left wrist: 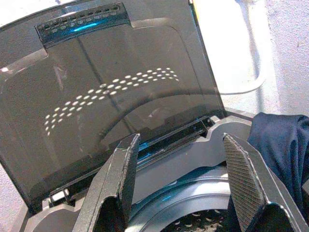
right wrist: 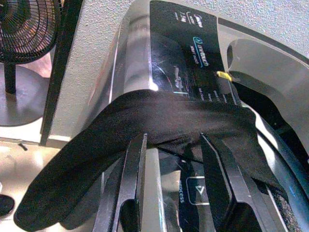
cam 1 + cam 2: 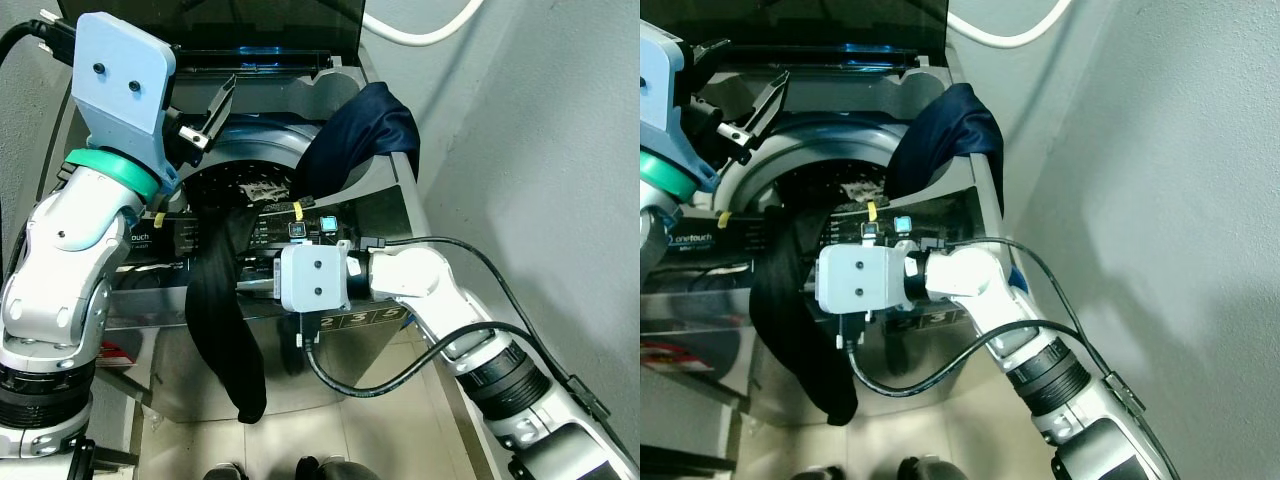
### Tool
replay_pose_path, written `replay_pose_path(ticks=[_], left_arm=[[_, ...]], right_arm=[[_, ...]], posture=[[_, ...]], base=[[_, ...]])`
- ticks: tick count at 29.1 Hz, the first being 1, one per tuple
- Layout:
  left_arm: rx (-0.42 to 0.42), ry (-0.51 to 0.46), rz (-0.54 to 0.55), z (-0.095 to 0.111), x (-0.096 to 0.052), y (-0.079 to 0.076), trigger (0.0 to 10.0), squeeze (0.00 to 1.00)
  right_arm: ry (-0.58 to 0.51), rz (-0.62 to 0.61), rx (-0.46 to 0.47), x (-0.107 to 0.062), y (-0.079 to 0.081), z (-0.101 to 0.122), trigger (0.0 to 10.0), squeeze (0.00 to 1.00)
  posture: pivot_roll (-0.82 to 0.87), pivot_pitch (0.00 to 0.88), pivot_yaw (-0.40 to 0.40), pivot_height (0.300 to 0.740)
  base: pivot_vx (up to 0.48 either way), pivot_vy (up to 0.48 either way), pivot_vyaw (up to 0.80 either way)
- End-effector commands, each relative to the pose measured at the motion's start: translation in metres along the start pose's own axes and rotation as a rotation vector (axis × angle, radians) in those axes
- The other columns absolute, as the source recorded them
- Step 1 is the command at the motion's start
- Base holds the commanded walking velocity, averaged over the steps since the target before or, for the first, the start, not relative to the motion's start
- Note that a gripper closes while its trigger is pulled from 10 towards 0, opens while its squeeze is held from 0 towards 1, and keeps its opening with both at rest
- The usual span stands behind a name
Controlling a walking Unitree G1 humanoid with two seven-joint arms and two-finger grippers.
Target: Clothes washing
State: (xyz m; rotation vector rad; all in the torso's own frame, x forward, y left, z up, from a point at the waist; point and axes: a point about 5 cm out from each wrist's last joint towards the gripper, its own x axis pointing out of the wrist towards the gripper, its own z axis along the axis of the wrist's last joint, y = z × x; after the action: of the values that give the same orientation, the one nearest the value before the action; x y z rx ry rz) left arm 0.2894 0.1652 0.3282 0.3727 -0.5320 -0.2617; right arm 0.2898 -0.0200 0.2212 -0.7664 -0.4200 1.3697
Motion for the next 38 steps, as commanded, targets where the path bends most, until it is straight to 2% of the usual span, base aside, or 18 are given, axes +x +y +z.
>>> replay_pose_path(ticks=[1,5,11,16,19,23,28,29,31,32,33,34,36,37,38], left_arm=[[-0.011,0.010,-0.015,-0.002,-0.002,-0.003,10.0,0.00],[-0.012,0.016,-0.014,-0.004,-0.003,-0.003,10.0,0.00],[-0.018,0.018,-0.013,-0.005,-0.003,-0.004,10.0,0.00],[-0.021,0.019,-0.012,-0.006,-0.002,-0.005,10.0,0.00],[-0.022,0.020,-0.008,-0.006,-0.002,-0.004,10.0,0.00],[-0.023,0.023,-0.004,-0.006,-0.003,-0.004,10.0,0.00],[-0.025,0.024,-0.004,-0.006,-0.003,-0.004,10.0,0.00],[-0.026,0.023,-0.004,-0.006,-0.003,-0.004,10.0,0.00],[-0.027,0.023,-0.005,-0.006,-0.003,-0.004,10.0,0.00],[-0.027,0.023,-0.005,-0.006,-0.003,-0.004,10.0,0.00],[-0.028,0.024,-0.005,-0.006,-0.003,-0.004,10.0,0.00],[-0.027,0.024,-0.004,-0.007,-0.003,-0.004,10.0,0.00],[-0.027,0.025,-0.004,-0.007,-0.003,-0.004,10.0,0.00],[-0.028,0.025,-0.004,-0.007,-0.003,-0.004,10.0,0.00],[-0.029,0.025,-0.003,-0.007,-0.003,-0.004,10.0,0.00]], right_arm=[[-0.023,0.027,0.004,0.006,0.005,0.004,10.0,0.00],[-0.065,0.028,0.034,0.013,0.012,0.012,10.0,0.00],[-0.065,0.015,0.066,0.020,0.016,0.011,10.0,0.00],[-0.024,-0.040,0.089,0.028,0.014,-0.001,10.0,0.00],[0.043,-0.106,0.074,0.032,0.009,-0.015,10.0,0.00],[0.095,-0.119,0.046,0.031,0.008,-0.022,10.0,0.00],[0.099,-0.100,0.040,0.030,0.010,-0.022,10.0,0.00],[0.094,-0.089,0.030,0.030,0.013,-0.022,8.9,0.00],[0.090,-0.085,0.027,0.030,0.014,-0.022,8.9,0.00],[0.077,-0.073,0.028,0.030,0.015,-0.020,7.6,0.00],[0.067,-0.066,0.027,0.030,0.016,-0.020,7.6,0.00],[0.061,-0.054,0.023,0.030,0.017,-0.019,4.9,0.00],[0.057,-0.046,0.020,0.030,0.018,-0.018,4.9,0.00],[0.056,-0.030,0.018,0.030,0.019,-0.018,3.6,0.00],[0.051,0.002,0.026,0.030,0.023,-0.018,0.2,0.00]], posture=[[0.11,0.104,-0.006,0.740],[0.11,0.106,-0.008,0.740],[0.10,0.108,-0.006,0.740],[0.10,0.110,-0.007,0.740],[0.11,0.111,-0.010,0.740],[0.11,0.113,-0.010,0.740],[0.11,0.116,-0.010,0.740],[0.11,0.116,-0.009,0.740],[0.11,0.116,-0.009,0.740],[0.11,0.115,-0.009,0.740],[0.11,0.115,-0.009,0.740],[0.11,0.115,-0.009,0.740],[0.10,0.113,-0.009,0.740],[0.10,0.112,-0.009,0.740],[0.10,0.112,-0.009,0.740]], base=[[0.000,0.000,0.00],[0.000,0.000,0.00],[0.000,0.000,0.00],[0.000,0.000,0.00],[0.000,0.000,0.00],[0.000,0.000,0.00],[0.000,0.000,0.00],[0.000,0.000,0.00],[0.000,0.000,0.00],[0.000,0.000,0.00],[0.000,0.000,0.00],[0.000,0.000,0.00],[0.000,0.000,0.00],[0.000,0.000,0.00],[0.000,0.000,0.00]])
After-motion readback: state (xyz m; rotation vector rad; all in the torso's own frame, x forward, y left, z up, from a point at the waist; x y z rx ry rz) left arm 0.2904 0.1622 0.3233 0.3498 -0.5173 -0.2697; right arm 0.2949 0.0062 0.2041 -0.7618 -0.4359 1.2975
